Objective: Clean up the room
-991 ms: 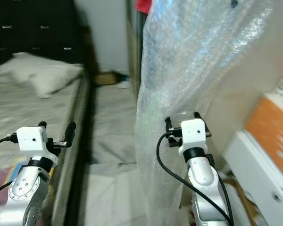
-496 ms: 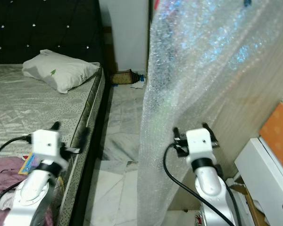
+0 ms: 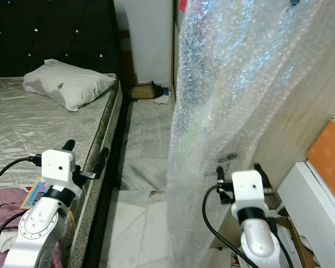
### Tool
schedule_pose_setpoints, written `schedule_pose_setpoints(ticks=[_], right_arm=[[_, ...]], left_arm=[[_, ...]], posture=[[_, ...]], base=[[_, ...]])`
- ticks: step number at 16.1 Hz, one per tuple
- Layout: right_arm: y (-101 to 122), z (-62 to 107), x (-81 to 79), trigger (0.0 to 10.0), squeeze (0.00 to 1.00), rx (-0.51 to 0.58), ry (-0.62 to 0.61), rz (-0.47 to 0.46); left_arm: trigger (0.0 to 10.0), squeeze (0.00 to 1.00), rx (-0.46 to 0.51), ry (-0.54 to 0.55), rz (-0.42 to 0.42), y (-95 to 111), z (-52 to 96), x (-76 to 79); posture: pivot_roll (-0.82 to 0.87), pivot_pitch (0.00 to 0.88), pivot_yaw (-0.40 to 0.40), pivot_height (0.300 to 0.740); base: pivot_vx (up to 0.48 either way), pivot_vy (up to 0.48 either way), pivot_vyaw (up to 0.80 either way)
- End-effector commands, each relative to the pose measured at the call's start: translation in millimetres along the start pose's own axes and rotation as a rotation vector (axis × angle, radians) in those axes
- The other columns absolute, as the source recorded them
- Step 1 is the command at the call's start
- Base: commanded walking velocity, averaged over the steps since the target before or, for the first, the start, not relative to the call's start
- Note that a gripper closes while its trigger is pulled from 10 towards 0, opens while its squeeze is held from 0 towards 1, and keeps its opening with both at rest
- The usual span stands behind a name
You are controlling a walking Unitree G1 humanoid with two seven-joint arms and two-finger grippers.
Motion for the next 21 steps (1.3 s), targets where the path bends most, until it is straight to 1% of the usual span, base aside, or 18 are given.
schedule_pose_setpoints(ticks=[1, 3, 11, 13, 15, 18, 19, 21], right_arm=[[8, 0.5, -2.0, 10.0, 0.00, 0.022, 0.007, -0.007], [10, -2.9, -3.1, 10.0, 0.00, 0.023, 0.007, -0.013], [12, -6.3, -5.8, 10.0, 0.00, 0.028, 0.017, -0.013], [13, -6.8, -6.5, 10.0, 0.00, 0.032, 0.024, 0.008], [13, -6.4, -6.3, 10.0, 0.00, 0.033, 0.023, -0.002], [11, -0.5, -2.0, 10.0, 0.00, 0.026, 0.011, 0.004], [9, 5.0, -0.4, 10.0, 0.00, 0.019, 0.007, 0.012], [7, 15.2, 2.8, 10.0, 0.00, 0.003, -0.002, 0.000]], left_arm=[[10.0, 0.00, -0.013, -0.007, -0.010, -2, 1.2, -0.8], [10.0, 0.00, -0.011, -0.014, -0.009, -2, -0.1, 0.0], [10.0, 0.00, -0.004, -0.019, -0.012, 0, -3.5, 0.7], [10.0, 0.00, -0.001, -0.022, -0.011, 0, -4.3, 1.5], [10.0, 0.00, 0.001, -0.026, -0.012, 0, -4.7, 2.2], [10.0, 0.00, 0.009, -0.046, -0.024, 2, -5.0, 5.4], [10.0, 0.00, 0.005, -0.046, -0.030, 1, -2.9, 4.4], [10.0, 0.00, 0.001, -0.050, -0.038, -1, 5.0, 1.2]], posture=[[-0.09, 0.000, 0.013, 0.740], [-0.09, 0.000, 0.021, 0.740], [-0.09, 0.000, 0.020, 0.740], [-0.10, 0.000, 0.020, 0.740], [-0.10, 0.000, 0.021, 0.740], [-0.10, 0.000, 0.021, 0.740], [-0.10, 0.000, 0.021, 0.740], [-0.10, 0.000, 0.022, 0.740]], base=[[0.000, 0.000, 0.00], [0.000, 0.000, 0.00], [0.000, 0.000, 0.00], [0.000, 0.000, 0.76], [0.000, 0.000, 0.80], [0.000, 0.000, 0.00], [0.000, 0.000, 0.00], [0.000, 0.000, 0.00]])
Point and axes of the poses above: a point about 5 cm out from each wrist's last joint towards the gripper, its own z axis pointing back from the gripper into the wrist, its own y axis along the axis of the wrist's last joint, x = y × z, the point moved 6 cm from there along -z, pointing out of the wrist towards the gripper, and after that the axes turned 15 degrees about -z, right-handed, at the moved point
